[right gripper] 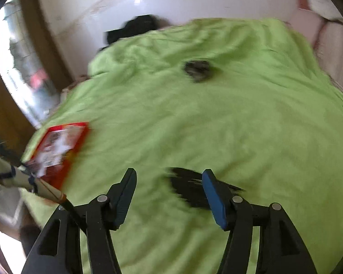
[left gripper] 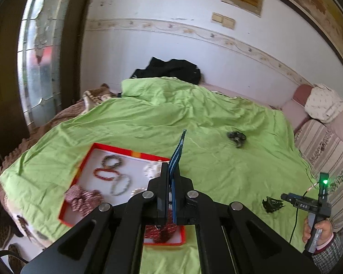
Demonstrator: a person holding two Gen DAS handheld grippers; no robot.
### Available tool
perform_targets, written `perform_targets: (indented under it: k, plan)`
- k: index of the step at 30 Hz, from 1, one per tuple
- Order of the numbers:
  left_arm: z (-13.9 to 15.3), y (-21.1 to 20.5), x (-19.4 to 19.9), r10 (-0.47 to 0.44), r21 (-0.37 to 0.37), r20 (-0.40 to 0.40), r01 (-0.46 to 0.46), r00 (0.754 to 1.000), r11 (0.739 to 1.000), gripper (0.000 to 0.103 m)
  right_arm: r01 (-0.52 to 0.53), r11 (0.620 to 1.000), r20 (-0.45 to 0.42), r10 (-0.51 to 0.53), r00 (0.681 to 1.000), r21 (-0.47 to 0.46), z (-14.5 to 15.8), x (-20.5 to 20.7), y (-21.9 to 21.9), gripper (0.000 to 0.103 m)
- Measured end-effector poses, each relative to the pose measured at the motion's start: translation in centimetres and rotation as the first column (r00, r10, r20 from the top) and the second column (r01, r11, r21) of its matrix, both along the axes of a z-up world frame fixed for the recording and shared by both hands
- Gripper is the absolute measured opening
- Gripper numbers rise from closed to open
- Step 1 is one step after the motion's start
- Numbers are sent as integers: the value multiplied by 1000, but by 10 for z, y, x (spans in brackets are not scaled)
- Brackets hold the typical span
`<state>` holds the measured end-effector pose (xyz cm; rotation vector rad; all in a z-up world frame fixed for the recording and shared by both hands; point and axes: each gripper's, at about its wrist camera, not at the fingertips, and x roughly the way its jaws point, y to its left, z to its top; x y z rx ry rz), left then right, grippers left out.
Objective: Organize jewelry
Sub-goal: 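Lift and carry the watch in left tool while right tool carries the hair clip to tray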
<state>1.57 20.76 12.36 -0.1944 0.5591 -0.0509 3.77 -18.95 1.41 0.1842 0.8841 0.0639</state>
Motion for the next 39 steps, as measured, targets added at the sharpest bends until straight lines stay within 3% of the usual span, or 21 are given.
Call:
perform_targets:
  k: [4, 13, 17, 21, 27, 29, 31, 33, 34, 39]
  plan:
    - [-4, 21, -6, 61, -3, -8, -61, 998, 998, 1, 6, 999, -29, -7, 1000, -32, -17, -2, -17, 64]
    - [-2, 46, -19, 141, -32, -10, -141, 990, 989, 1, -209, 966, 31, 216, 976, -154, -12, -18, 28, 64]
    - [-1, 52, -23, 157, -39, -5, -157, 988, 987, 1, -209, 948, 8, 217, 976, -240, -23, -13, 40, 64]
    - [-4, 57, -25, 161, -48, -13, -161, 987, 986, 1, -95, 982, 5, 98, 995, -162, -35, 1, 17, 67]
    - [-11, 61, -25, 163, -59, -34, -165, 986, 985, 1, -32, 988, -32, 27, 999, -153, -54, 15, 6, 73]
    - [-12, 60, -25, 162, -54, -39, -164, 986, 985, 1, -18, 994, -52, 13, 999, -109, -59, 18, -1, 72]
    - [-13, 59, -24, 160, -49, -41, -162, 986, 986, 1, 3, 997, -71, -9, 997, -83, -64, 22, -6, 55]
    - [-13, 58, -24, 160, -49, -41, -162, 986, 986, 1, 17, 998, -73, -22, 997, -62, -62, 21, -9, 52]
    - [-13, 58, -24, 161, -48, -40, -163, 986, 986, 1, 20, 999, -64, -22, 998, -37, -59, 19, -11, 42]
    - [-12, 57, -20, 156, -38, -36, -157, 987, 987, 1, 22, 1000, -21, -22, 1000, 4, -35, 14, -6, 40]
